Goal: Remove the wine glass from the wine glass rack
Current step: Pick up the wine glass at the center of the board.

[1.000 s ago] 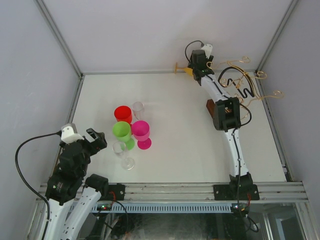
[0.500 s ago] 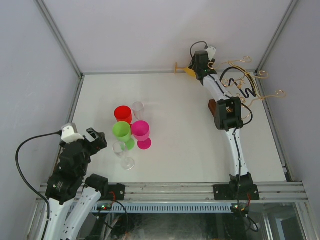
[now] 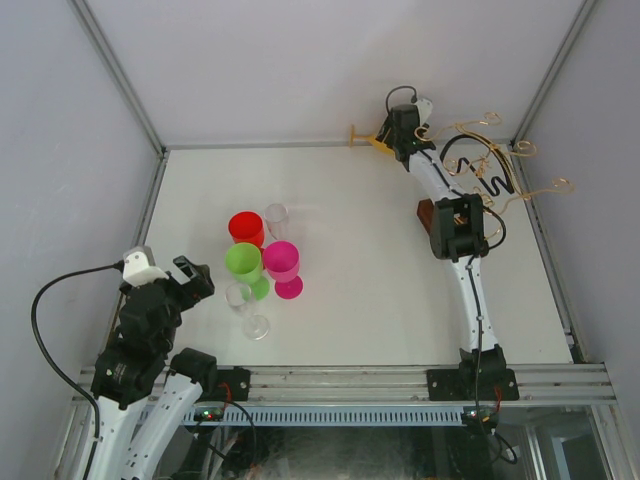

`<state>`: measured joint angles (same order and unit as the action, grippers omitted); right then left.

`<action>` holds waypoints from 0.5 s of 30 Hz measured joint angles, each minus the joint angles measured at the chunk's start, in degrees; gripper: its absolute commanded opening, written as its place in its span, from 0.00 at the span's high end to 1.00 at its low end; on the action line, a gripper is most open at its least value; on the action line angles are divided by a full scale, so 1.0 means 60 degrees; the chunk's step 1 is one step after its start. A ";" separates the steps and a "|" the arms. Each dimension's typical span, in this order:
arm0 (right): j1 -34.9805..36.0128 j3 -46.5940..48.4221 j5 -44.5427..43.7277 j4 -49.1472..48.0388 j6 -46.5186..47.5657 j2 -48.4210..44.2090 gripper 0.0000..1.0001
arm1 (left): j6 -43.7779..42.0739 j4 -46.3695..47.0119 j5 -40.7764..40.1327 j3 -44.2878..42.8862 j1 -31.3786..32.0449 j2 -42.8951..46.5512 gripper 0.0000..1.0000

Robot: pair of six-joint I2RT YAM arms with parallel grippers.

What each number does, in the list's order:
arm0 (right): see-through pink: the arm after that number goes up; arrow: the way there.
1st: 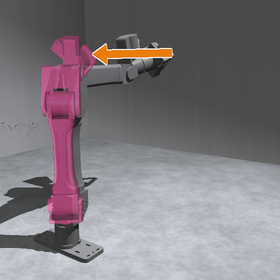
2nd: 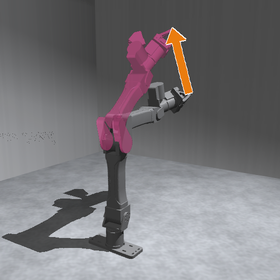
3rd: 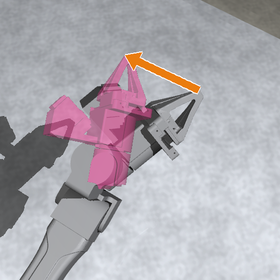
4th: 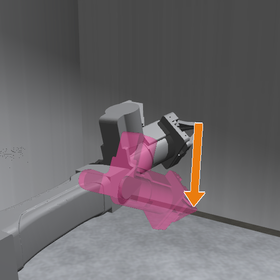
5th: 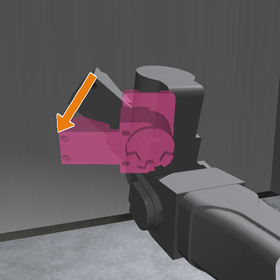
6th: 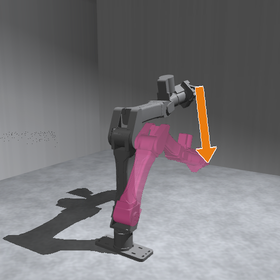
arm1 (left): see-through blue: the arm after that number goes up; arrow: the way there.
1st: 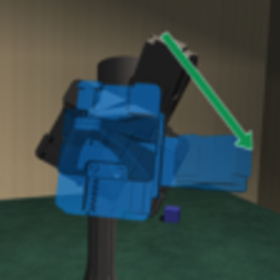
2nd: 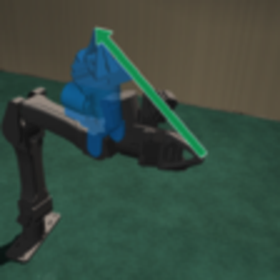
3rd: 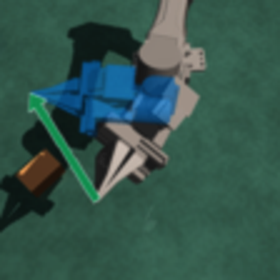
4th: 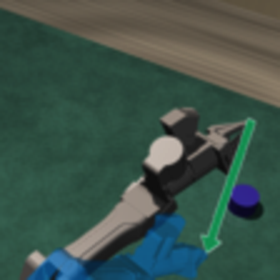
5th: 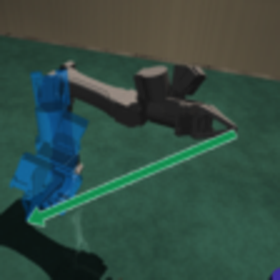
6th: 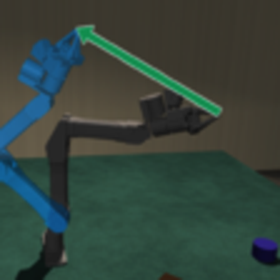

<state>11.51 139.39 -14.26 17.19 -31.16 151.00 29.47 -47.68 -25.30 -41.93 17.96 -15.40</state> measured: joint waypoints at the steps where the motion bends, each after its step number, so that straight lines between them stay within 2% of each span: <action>1: 0.0000 0.0000 -0.0040 0.0029 0.0004 0.0018 0.30 | 0.0000 0.0000 0.0000 0.0000 0.0000 0.0000 0.00; 8: 0.0117 -0.0193 -0.0889 -0.0127 0.0656 0.0029 0.29 | 0.0000 0.0000 0.0000 0.0000 -0.0018 0.0000 0.00; 15: -0.0084 -0.0193 -0.0550 -0.0113 0.0521 0.0029 0.30 | 0.0000 0.0000 0.0004 0.0000 -0.0076 0.0000 0.00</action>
<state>11.00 138.23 -17.56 16.51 -28.03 151.17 29.47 -47.68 -25.28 -41.93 17.50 -15.40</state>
